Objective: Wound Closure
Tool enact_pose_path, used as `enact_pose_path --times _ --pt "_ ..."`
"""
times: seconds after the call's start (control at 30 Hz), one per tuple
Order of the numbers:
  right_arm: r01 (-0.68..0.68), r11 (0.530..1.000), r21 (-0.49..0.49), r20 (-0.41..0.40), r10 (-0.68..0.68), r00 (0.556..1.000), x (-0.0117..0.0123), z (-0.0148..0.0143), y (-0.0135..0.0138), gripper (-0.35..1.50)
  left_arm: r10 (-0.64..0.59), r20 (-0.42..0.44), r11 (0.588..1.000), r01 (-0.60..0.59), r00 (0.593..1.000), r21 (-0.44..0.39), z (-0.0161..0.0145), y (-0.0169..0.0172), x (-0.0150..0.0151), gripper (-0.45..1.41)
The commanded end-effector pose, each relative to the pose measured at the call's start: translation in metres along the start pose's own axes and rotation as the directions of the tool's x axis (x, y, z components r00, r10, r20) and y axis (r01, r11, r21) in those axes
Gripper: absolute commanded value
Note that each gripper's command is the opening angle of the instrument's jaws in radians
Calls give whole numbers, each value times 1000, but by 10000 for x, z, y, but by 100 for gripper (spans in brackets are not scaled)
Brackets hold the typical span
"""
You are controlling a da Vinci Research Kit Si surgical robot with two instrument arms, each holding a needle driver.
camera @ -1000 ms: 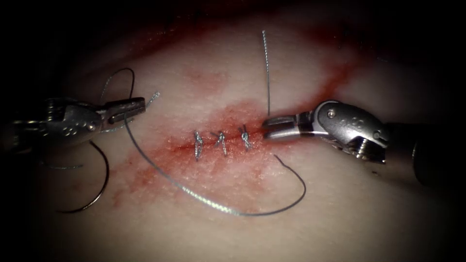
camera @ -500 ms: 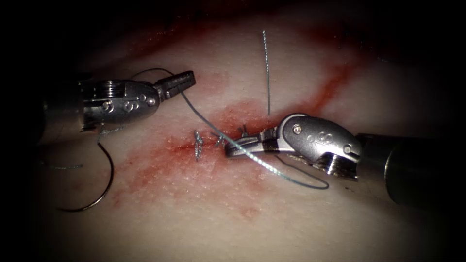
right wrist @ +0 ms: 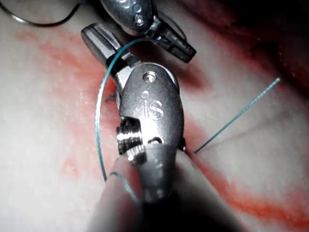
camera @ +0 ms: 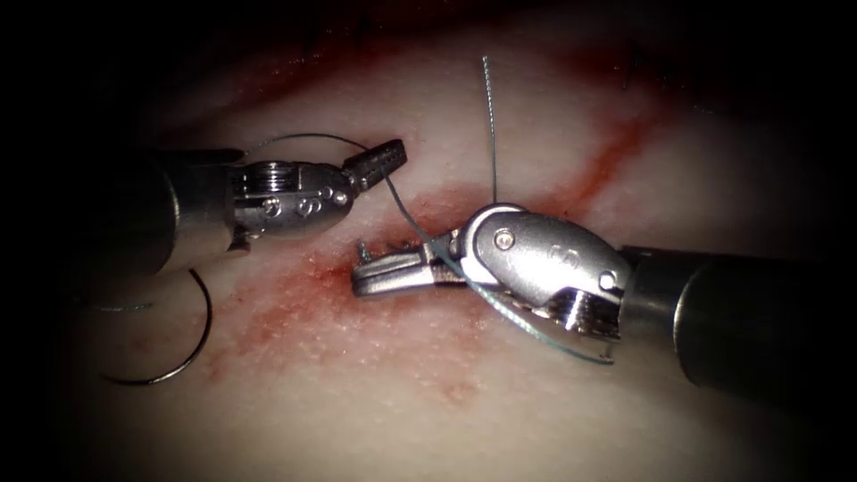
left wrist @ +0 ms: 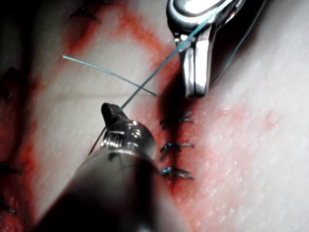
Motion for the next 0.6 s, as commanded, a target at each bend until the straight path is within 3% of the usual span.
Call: enact_pose_path --times 0.03,0.37,0.43,0.47,0.5,0.6 --pt "7 1000 -29 -25 -8 1000 0 9 4 -35 0 -6 1000 0 1000 -3 8 6 0 -45" --pt "20 964 -264 -104 -49 993 6 4 22 -35 7 -12 1000 -7 1000 4 4 26 2 -45" --pt "37 944 -327 -90 -70 994 5 3 27 -35 8 -6 1000 -7 1000 9 0 32 5 -45" --pt "56 923 -382 -64 -87 994 4 1 31 22 7 -4 1000 -7 1000 10 -2 34 6 -45" --pt "61 909 -412 -47 -88 995 4 0 34 54 6 -1 1000 -6 1000 12 -5 36 8 -45" --pt "70 867 -493 -8 -85 996 -1 -11 48 91 8 13 1000 -8 1000 18 -16 45 17 -45"
